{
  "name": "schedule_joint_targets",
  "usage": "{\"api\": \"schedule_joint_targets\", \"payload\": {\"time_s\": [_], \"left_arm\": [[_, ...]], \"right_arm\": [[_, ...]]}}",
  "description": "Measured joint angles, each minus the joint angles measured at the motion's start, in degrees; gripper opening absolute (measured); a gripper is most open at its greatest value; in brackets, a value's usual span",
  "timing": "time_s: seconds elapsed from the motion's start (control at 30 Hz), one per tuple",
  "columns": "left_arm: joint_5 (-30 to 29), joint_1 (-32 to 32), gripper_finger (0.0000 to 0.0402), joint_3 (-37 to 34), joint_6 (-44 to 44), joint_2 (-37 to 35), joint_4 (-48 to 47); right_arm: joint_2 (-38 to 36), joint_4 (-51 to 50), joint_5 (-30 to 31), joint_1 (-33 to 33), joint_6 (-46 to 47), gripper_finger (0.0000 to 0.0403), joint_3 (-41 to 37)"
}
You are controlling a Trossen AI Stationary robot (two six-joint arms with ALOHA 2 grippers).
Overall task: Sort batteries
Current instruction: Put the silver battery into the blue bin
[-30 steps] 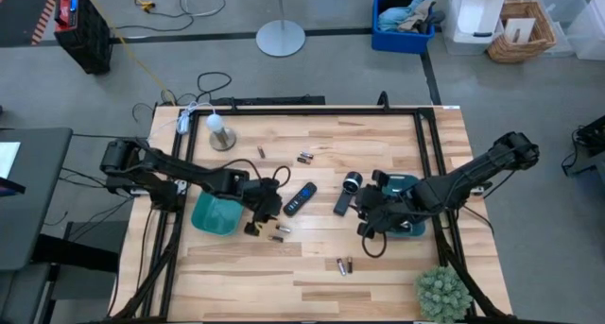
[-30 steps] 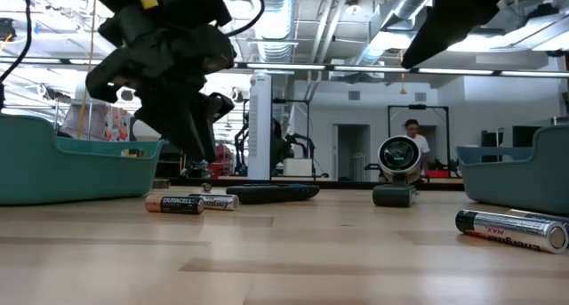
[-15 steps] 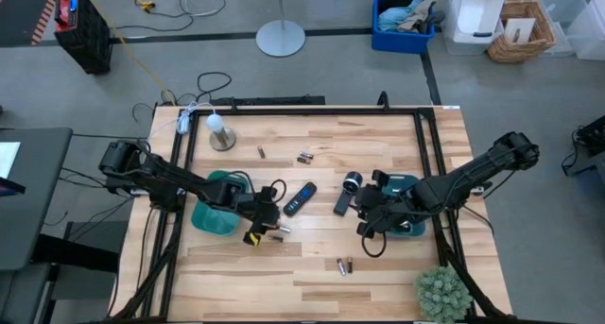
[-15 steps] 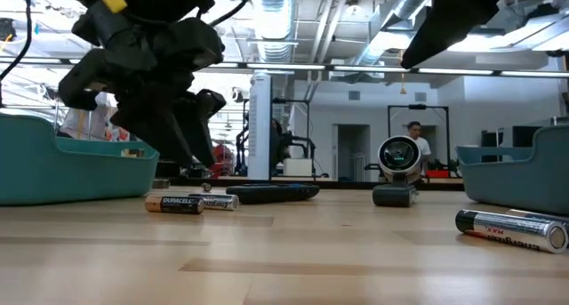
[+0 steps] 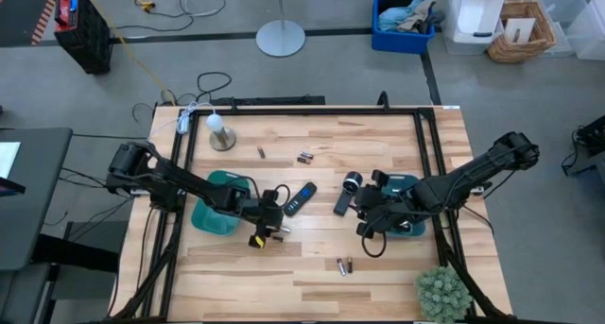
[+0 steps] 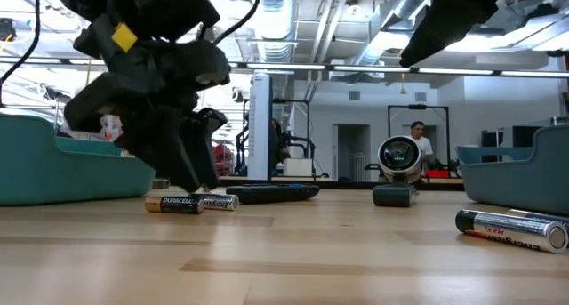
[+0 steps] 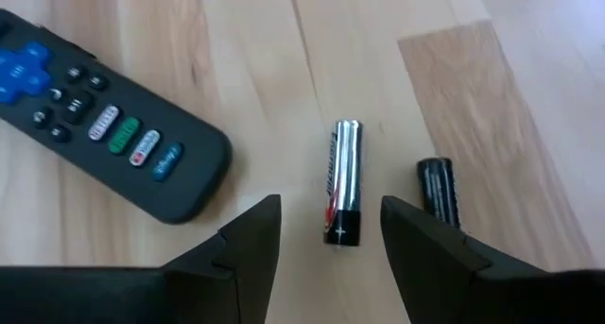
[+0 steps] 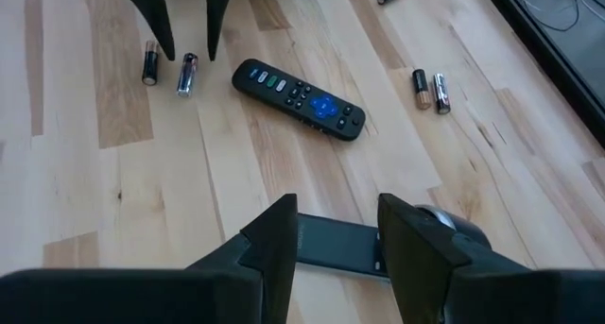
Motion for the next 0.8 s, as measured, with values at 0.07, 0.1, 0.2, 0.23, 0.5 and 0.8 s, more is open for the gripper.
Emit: {"api": "schedule_joint_targets", "payload": {"time_s": [0.07, 0.1, 0.2, 0.23, 0.5, 0.8], "left_arm": [[0.27, 0.0, 0.0177, 0.0, -0.16, 0.98, 0.1], [0.79, -0.08, 0.0177, 0.0, -0.52, 1.62, 0.16], [1.85, -0.28, 0.0177, 0.05, -1.25, 3.71, 2.36], [1.82, -0.31, 0.0177, 0.09, -1.29, 4.08, 2.63], [1.44, -0.31, 0.0164, 0.11, -1.73, 4.93, 3.86], [0.56, 0.36, 0.0071, 0.2, -2.37, 4.99, 1.92]], "right_arm": [[0.0, 0.0, 0.0, 0.0, -0.02, 0.0163, 0.0], [0.0, -0.05, 0.0, 0.0, 0.0, 0.0163, 0.0], [0.0, 0.0, 0.0, 0.0, 0.09, 0.0163, 0.0], [0.0, 0.0, 0.0, 0.0, 0.11, 0.0163, 0.0], [0.0, -0.04, 0.0, 0.0, 0.09, 0.0163, 0.0], [0.0, -0.08, 0.0, 0.0, -0.03, 0.0163, 0.0]]}}
